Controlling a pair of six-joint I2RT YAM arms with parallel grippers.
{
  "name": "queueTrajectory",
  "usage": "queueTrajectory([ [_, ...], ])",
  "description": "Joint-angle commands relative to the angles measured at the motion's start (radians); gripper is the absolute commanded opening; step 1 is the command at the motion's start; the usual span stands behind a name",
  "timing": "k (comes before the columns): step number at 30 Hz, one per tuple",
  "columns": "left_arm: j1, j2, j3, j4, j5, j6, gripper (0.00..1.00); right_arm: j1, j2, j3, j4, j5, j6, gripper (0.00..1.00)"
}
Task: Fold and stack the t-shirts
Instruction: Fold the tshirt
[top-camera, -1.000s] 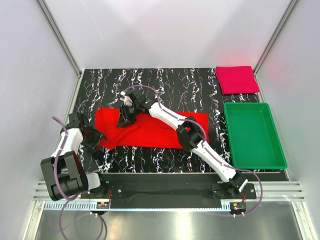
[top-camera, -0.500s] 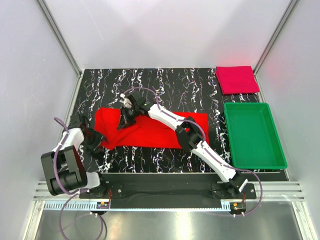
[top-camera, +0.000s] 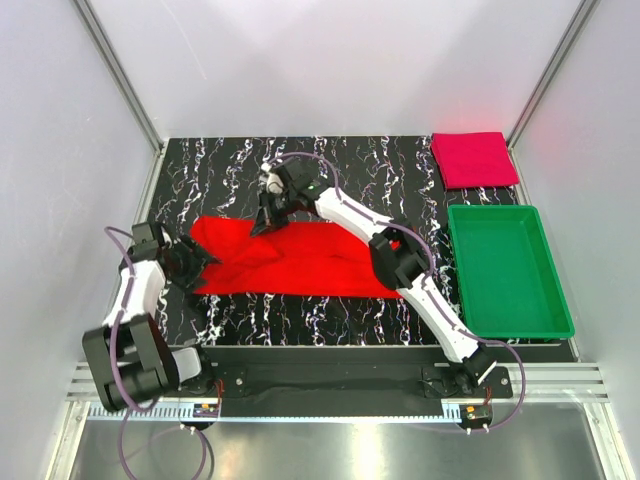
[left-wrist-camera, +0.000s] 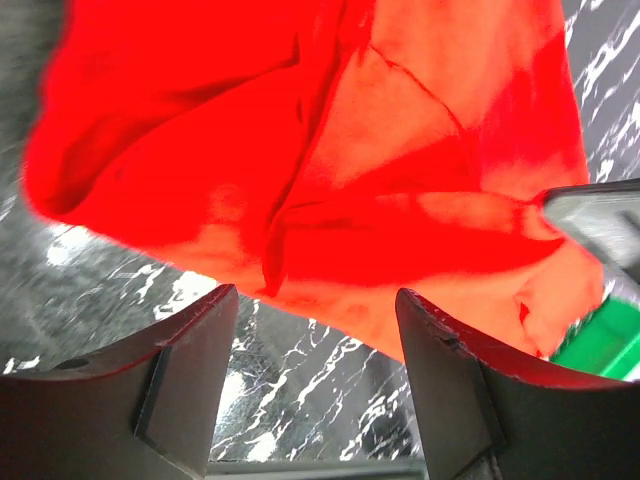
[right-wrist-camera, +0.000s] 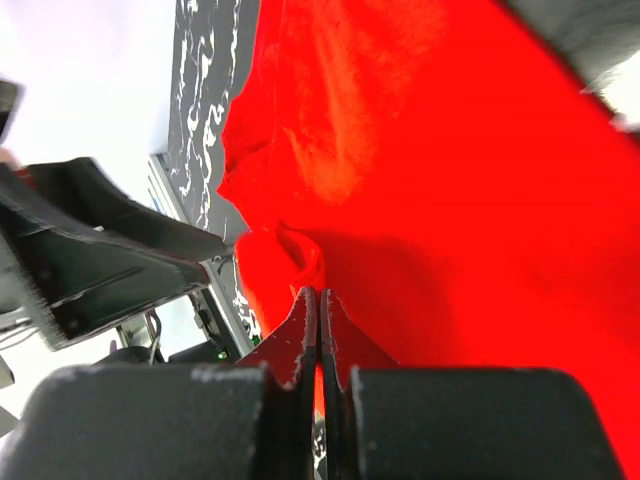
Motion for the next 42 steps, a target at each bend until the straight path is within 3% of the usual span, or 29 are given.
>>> queueTrajectory([
  [1, 0.005, 0.087, 0.057, 0.071, 0.152, 0.075, 0.69, -0.015, -0.092, -0.040, 0.011, 0.010, -0.020, 0.00],
  [5, 0.005, 0.191, 0.091, 0.087, 0.222, 0.109, 0.69, -0.036, -0.089, -0.055, 0.026, 0.004, -0.004, 0.00],
  [16, 0.005, 0.242, 0.210, 0.088, 0.100, 0.156, 0.65, -0.050, -0.037, -0.038, 0.046, -0.058, 0.019, 0.00],
  [21, 0.005, 0.322, 0.247, 0.084, 0.164, 0.167, 0.65, -0.050, -0.028, -0.037, 0.063, -0.062, 0.032, 0.00],
  [42, -0.020, 0.440, 0.240, 0.105, 0.204, 0.138, 0.65, -0.061, -0.003, -0.015, 0.081, -0.081, 0.059, 0.00],
])
